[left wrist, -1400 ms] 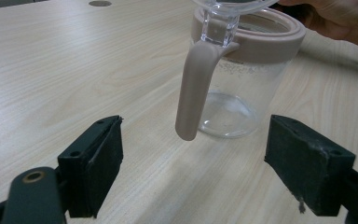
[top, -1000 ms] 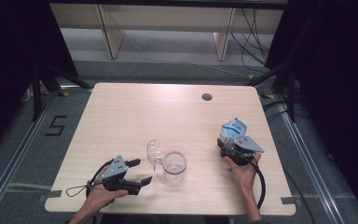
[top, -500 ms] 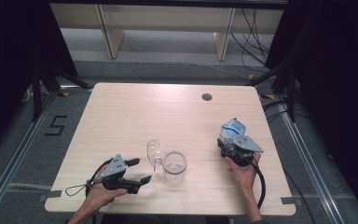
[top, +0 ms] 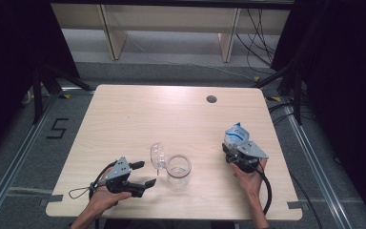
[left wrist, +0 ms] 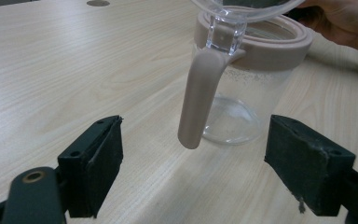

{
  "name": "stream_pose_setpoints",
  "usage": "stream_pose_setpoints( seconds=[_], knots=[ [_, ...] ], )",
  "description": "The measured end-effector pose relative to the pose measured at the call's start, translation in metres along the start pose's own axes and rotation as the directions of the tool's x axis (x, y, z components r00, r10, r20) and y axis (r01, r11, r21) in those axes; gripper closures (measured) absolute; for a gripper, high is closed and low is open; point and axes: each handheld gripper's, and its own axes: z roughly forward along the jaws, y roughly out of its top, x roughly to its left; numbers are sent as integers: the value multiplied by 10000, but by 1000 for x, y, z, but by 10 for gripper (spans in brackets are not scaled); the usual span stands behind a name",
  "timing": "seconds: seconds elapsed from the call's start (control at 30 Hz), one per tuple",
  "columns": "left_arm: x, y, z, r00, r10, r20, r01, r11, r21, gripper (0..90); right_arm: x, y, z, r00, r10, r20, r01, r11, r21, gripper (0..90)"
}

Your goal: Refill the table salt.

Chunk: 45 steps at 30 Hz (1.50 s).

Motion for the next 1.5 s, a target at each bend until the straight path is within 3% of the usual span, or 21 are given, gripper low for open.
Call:
stream_pose_setpoints(
  seconds=[0.1, 0.13, 0.2, 0.27, 0.3, 0.37, 0.47, 0.67, 0.9, 1.03, 1.13, 1.33, 1.4, 1.47, 1.5],
  knots=[
    [0, 0, -2, 9999, 102, -64, -102, 9999, 29, 184, 1, 3, -4, 9997, -223, 73, 224, 9996, -159, 423],
    [-1, 0, -2, 9999, -56, -98, 56, 10000, -4, 184, 3, 5, -5, 9998, -203, -2, 203, 9996, -202, 423],
    [-1, 0, -3, 10000, -72, -39, 72, 9999, -71, 185, 5, 9, -9, 9972, -711, 226, 719, 9967, -369, 423],
    [-2, 0, -4, 9997, -179, -179, 179, 9998, 13, 185, 9, 12, -12, 9972, -723, 172, 728, 9968, -321, 423],
    [-1, 0, -5, 9999, 59, -125, -59, 10000, -15, 184, 10, 14, -12, 9950, -979, 191, 987, 9942, -425, 423],
    [-2, 0, -4, 9999, -114, -48, 113, 9999, -96, 185, 14, 17, -15, 9906, -1344, 263, 1356, 9896, -486, 423],
    [-1, 0, -5, 10000, 64, -6, -64, 10000, -65, 184, 20, 20, -18, 9866, -1625, 111, 1629, 9854, -488, 424],
    [-1, -2, -5, 10000, -26, -84, 26, 10000, -52, 184, 29, 25, -25, 9731, -2302, 19, 2300, 9720, -478, 426],
    [-1, -2, -8, 9997, -16, -236, 18, 10000, 68, 184, 37, 27, -28, 9648, -2631, 28, 2628, 9631, -583, 426],
    [-3, -2, -8, 9995, -224, -225, 223, 9997, -50, 185, 44, 26, -29, 9529, -3033, -19, 3026, 9512, -601, 426],
    [-2, -2, -8, 9998, 0, -198, 0, 10000, -9, 184, 48, 26, -30, 9455, -3254, -153, 3239, 9440, -625, 426],
    [-2, -1, -9, 9998, 21, -193, -21, 10000, -28, 184, 59, 27, -30, 9416, -3356, -273, 3334, 9407, -634, 427],
    [-2, -1, -10, 9997, -87, -216, 87, 10000, -28, 184, 63, 27, -29, 9369, -3489, -238, 3474, 9364, -498, 428],
    [-2, -1, -10, 9998, -3, -185, 2, 10000, -56, 185, 67, 28, -28, 9258, -3778, -64, 3773, 9252, -418, 427],
    [-2, 0, -10, 9998, 53, -172, -54, 10000, -57, 185, 68, 27, -28, 9298, -3681, -68, 3677, 9294, -322, 428]
  ],
)
